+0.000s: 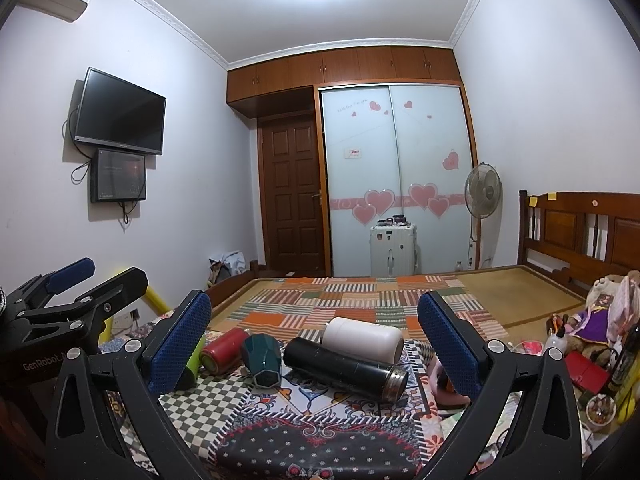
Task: Flip cup upright
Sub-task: 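Move the left tool down toward the lying red thermos bottle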
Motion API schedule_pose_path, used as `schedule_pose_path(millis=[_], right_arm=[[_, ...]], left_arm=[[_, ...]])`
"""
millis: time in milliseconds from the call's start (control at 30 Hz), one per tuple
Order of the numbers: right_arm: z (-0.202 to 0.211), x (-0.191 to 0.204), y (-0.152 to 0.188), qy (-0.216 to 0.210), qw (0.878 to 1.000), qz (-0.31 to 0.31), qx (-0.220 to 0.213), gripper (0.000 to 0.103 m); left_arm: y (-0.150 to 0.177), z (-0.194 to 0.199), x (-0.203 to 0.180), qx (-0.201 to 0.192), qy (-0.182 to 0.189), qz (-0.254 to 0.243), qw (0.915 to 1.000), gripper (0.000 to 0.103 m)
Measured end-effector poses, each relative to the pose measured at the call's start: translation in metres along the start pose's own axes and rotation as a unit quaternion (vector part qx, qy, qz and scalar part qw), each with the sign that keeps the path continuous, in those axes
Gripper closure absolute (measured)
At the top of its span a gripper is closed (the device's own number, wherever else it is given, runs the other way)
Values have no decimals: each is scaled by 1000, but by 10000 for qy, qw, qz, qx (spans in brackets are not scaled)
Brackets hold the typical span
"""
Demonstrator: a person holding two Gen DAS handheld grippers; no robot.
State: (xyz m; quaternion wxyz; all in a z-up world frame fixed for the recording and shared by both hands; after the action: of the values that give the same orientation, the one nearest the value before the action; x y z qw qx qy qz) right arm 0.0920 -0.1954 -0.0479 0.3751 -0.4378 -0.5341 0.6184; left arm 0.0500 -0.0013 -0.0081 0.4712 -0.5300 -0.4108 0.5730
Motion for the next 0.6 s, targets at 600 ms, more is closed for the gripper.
schedule_pose_path(millis=[600], right_arm=[[-37,-9,27,94,9988,-27,479,0]], left_arm=[[34,-90,47,1157,-404,-144,9924,0]])
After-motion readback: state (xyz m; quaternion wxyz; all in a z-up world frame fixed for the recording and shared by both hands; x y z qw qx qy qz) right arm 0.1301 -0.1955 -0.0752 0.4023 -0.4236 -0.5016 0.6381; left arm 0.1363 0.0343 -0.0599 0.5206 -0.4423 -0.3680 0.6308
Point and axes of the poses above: each gripper's, at about its wrist camera, not at the fingertips, and z roughly against the way its jaws point, x to its left, y to its underside, the point moved 5 cm from there along -z, roughly the way its jaws point, and after that the axes turned 12 degrees about z, right-handed, at the moved point
